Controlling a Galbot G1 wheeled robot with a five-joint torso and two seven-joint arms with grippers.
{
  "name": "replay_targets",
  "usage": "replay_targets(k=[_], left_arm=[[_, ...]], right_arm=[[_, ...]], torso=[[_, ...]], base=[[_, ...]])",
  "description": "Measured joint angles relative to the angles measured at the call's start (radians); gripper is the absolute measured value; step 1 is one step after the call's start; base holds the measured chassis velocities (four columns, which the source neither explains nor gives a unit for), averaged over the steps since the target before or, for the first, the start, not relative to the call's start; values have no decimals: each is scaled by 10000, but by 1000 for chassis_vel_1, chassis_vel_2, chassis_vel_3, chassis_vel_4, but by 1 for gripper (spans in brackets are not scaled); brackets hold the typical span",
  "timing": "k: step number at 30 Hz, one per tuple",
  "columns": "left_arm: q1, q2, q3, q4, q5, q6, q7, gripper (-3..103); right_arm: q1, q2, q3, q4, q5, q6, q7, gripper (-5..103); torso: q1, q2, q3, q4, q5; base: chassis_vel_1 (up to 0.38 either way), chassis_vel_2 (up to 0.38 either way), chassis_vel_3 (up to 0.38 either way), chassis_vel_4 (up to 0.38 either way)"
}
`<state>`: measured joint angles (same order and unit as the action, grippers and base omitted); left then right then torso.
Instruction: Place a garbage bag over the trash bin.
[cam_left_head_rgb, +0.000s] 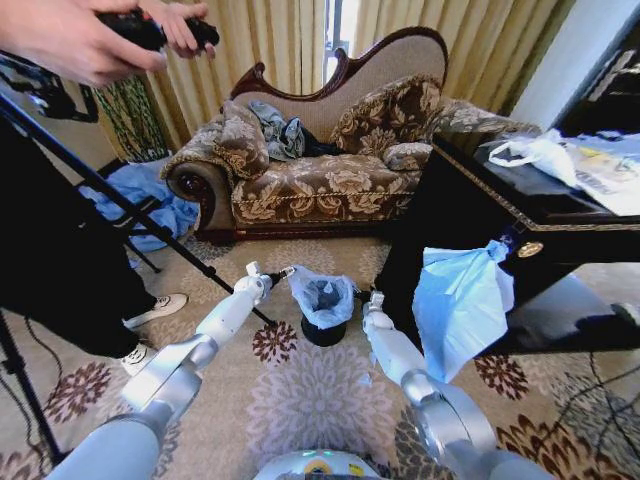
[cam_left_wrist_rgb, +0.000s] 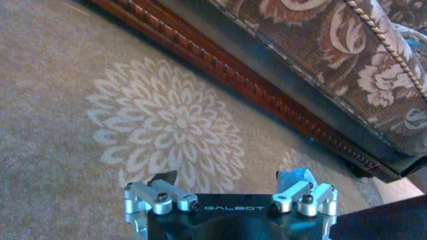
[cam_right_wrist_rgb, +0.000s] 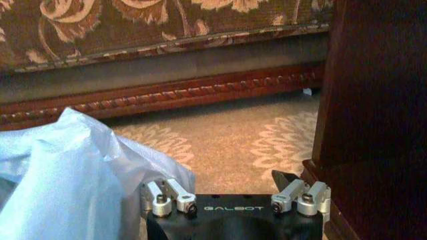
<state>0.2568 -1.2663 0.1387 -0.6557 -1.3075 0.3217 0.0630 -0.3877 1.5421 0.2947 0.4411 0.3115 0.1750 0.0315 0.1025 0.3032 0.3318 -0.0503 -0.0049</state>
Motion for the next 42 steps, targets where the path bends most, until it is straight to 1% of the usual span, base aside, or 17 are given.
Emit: replay_targets(k=[3, 6, 10, 15, 20, 27, 30, 31, 33, 34, 35, 36, 40, 41, 42], left_arm=[[-9, -45, -94, 72, 17, -13, -59, 99], [21, -54, -145, 129, 29, -19, -82, 99], [207, -75, -184, 145, 79, -24, -89, 99], [409, -185, -275, 322, 213, -81, -21, 99], [701, -437, -464, 544, 479, -190, 108, 99], [891, -564, -499, 662, 693, -226, 276, 99], [942, -519, -466, 592, 726, -219, 297, 99], [958, -437, -413, 516, 732, -205, 310, 99], [971, -377, -381, 447, 727, -185, 318, 99], [993, -293, -340, 330, 691, -128, 331, 99], [1024, -169, -281, 153, 626, -44, 357, 99], [1029, -81, -241, 56, 580, -6, 388, 99], [1008, 69, -169, -49, 486, 46, 450, 99], [969, 144, -151, -111, 431, 86, 490, 99], [953, 180, -144, -153, 413, 103, 506, 99]], right_arm=[[162, 66, 199, -217, -254, -121, 34, 84], [206, 101, 344, -315, -562, -431, 180, 84], [234, 86, 595, -544, -864, -504, 215, 81], [234, 19, 785, -723, -1061, -542, 179, 81], [116, -16, 1063, -1004, -1346, -533, 20, 81], [-131, 67, 1079, -1083, -1365, -467, -250, 80], [-163, 83, 1067, -1051, -1311, -439, -324, 79], [-198, 81, 1033, -945, -1242, -426, -398, 75], [-238, 70, 974, -813, -1151, -427, -456, 75], [-311, 38, 839, -613, -1003, -480, -488, 71], [-517, -57, 493, -153, -614, -720, -517, 71], [-638, -128, 264, 121, -418, -889, -548, 81], [-807, -243, 22, 501, -264, -1125, -720, 81], [-907, -325, -92, 766, -172, -1332, -813, 91], [-983, -395, -182, 968, -74, -1447, -858, 91]], torso=[[0, 0, 0, -1, -1], [0, 0, 0, 0, 0], [-1, 0, 0, -1, 1], [-1, 0, 0, 0, 0], [-1, 0, 0, -2, -2], [-1, 0, 0, -1, 1], [-1, 0, 0, -1, 0], [-1, 0, 0, -2, 0], [-1, 0, 0, -1, 0], [-1, 0, 0, 0, 0], [-1, 0, -1, 1, 0], [-1, 0, 0, 0, -1], [-2, 0, -1, -3, -3], [-1, 0, 0, -3, -2], [-1, 0, 0, -2, 1]], base=[[0, 0, 0, 0], [0, 0, 0, 0], [0, 0, 0, 0], [0, 0, 0, 0], [0, 0, 0, 0], [0, 0, 0, 0], [0, 0, 0, 0], [0, 0, 0, 0], [0, 0, 0, 0], [0, 0, 0, 0], [0, 0, 0, 0], [0, 0, 0, 0], [0, 0, 0, 0], [0, 0, 0, 0], [0, 0, 0, 0]])
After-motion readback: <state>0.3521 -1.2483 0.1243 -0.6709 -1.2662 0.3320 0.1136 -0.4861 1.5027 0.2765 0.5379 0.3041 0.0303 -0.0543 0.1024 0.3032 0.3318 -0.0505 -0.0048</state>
